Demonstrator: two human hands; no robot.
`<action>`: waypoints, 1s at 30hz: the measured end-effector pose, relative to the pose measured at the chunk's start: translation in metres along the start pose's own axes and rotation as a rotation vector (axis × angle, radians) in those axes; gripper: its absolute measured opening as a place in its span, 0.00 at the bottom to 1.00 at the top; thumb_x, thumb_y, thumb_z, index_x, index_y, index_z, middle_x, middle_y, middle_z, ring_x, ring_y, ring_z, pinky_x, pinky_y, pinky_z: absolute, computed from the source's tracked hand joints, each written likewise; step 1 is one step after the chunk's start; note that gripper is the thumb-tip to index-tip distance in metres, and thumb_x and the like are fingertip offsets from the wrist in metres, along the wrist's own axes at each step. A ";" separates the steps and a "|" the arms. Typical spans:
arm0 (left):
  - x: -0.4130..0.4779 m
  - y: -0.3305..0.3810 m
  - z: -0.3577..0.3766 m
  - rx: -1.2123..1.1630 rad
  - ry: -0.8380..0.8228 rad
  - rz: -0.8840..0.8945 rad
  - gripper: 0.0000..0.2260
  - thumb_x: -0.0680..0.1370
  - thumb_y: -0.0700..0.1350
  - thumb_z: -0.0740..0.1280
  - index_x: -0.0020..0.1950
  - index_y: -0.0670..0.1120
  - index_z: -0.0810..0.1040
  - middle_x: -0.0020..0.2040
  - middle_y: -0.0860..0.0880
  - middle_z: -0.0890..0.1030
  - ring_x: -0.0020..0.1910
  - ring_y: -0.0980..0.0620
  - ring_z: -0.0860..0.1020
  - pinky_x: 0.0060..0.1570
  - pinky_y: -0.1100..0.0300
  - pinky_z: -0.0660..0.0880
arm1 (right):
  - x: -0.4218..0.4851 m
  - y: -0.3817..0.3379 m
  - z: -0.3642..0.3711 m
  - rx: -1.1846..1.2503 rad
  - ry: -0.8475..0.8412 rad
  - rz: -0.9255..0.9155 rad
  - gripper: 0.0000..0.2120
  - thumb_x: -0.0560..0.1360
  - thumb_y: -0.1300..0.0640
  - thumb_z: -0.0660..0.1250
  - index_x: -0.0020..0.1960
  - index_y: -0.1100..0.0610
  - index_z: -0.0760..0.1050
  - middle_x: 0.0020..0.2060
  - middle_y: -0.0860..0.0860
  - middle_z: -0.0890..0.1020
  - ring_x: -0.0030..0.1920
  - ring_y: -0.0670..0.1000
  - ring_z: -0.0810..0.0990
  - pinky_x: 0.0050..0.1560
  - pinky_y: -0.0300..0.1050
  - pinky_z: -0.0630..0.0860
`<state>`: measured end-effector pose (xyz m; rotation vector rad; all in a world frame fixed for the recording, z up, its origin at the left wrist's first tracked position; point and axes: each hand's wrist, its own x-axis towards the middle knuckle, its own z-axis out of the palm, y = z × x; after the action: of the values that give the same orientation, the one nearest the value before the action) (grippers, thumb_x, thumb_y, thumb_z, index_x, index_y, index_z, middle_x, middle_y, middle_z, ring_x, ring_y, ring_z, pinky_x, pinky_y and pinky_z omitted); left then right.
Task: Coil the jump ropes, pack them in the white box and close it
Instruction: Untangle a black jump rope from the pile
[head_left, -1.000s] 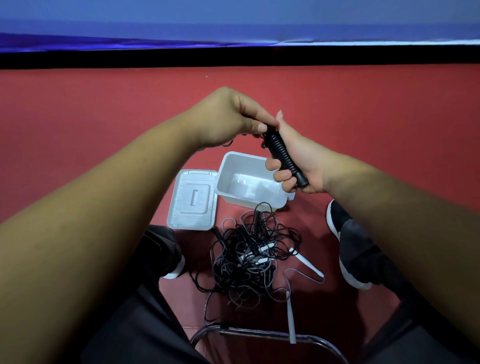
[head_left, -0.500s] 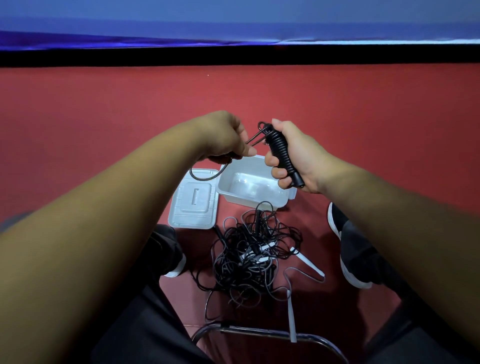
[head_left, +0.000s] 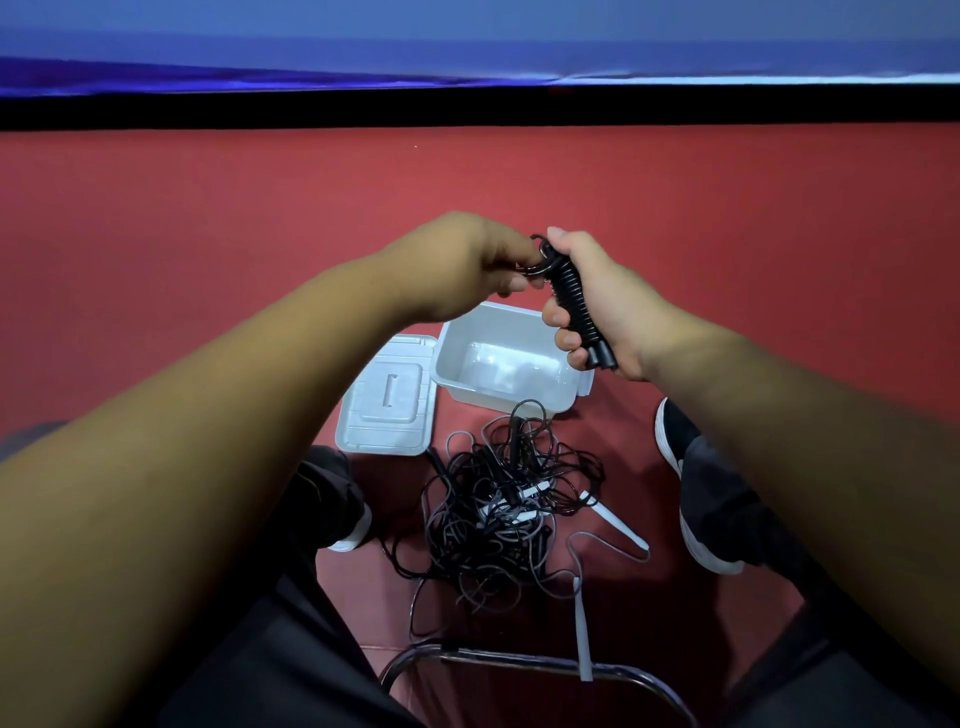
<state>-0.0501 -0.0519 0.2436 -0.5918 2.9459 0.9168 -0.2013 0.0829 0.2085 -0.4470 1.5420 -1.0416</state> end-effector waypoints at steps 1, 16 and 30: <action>-0.001 0.000 0.000 -0.055 -0.018 -0.030 0.09 0.83 0.43 0.69 0.61 0.53 0.84 0.46 0.50 0.84 0.40 0.59 0.79 0.46 0.63 0.76 | 0.000 -0.001 0.000 0.000 0.014 -0.002 0.25 0.77 0.28 0.61 0.45 0.51 0.76 0.33 0.50 0.70 0.27 0.52 0.67 0.32 0.42 0.66; -0.004 -0.014 -0.006 -0.045 -0.138 -0.276 0.08 0.84 0.45 0.68 0.58 0.51 0.86 0.44 0.54 0.86 0.44 0.55 0.83 0.50 0.61 0.76 | 0.006 0.002 -0.001 0.066 0.010 -0.034 0.24 0.81 0.37 0.53 0.55 0.57 0.74 0.30 0.54 0.70 0.25 0.52 0.64 0.31 0.42 0.61; -0.004 -0.023 0.006 -0.538 -0.118 -0.510 0.03 0.83 0.37 0.67 0.53 0.40 0.81 0.44 0.40 0.87 0.34 0.50 0.81 0.40 0.55 0.81 | 0.000 0.004 0.001 0.001 -0.322 0.095 0.31 0.82 0.35 0.52 0.59 0.61 0.77 0.31 0.51 0.65 0.23 0.49 0.58 0.31 0.43 0.49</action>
<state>-0.0386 -0.0641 0.2262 -1.1747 2.2439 1.5838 -0.1992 0.0845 0.2058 -0.5093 1.2634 -0.8507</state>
